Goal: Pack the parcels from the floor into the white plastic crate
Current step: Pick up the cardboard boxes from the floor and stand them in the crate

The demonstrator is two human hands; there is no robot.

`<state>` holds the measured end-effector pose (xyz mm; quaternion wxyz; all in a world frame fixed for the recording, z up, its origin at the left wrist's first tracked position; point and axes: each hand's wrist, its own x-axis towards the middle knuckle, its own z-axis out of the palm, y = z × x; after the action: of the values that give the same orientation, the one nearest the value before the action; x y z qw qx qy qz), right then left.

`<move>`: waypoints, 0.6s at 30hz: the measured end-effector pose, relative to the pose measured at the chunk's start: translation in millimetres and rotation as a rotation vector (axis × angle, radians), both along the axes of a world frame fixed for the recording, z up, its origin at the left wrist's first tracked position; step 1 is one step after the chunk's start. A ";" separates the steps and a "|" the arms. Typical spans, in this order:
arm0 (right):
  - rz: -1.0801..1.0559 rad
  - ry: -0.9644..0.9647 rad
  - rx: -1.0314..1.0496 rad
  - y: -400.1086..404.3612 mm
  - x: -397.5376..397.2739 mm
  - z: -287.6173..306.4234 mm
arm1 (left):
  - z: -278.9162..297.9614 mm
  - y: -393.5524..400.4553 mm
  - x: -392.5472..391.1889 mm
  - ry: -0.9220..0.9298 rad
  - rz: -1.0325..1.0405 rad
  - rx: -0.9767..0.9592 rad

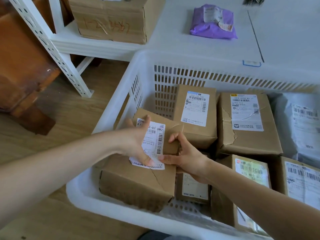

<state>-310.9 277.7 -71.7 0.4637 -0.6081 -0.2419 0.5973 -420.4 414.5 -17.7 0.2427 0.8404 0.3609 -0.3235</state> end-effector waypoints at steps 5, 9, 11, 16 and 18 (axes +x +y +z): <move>0.020 0.003 -0.058 5.9 -0.7 1.2 | 5.2 4.1 7.0 0.102 -0.043 0.036; 0.049 -0.042 -0.045 5.9 -2.3 -7.6 | -4.4 5.1 3.9 0.101 -0.029 0.016; 0.040 -0.075 -0.022 4.8 -2.7 -11.0 | -8.7 6.5 2.8 0.079 -0.011 -0.011; 0.022 -0.115 0.019 2.5 -4.9 -14.7 | -13.6 8.4 -2.6 0.001 0.015 -0.057; 0.017 -0.122 0.028 2.7 -5.3 -15.6 | -15.7 9.4 -4.2 -0.017 0.015 -0.072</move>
<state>-316.1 280.5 -87.3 0.4514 -0.6347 -0.2830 0.5597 -424.6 423.9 -33.4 0.2783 0.8311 0.3533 -0.3272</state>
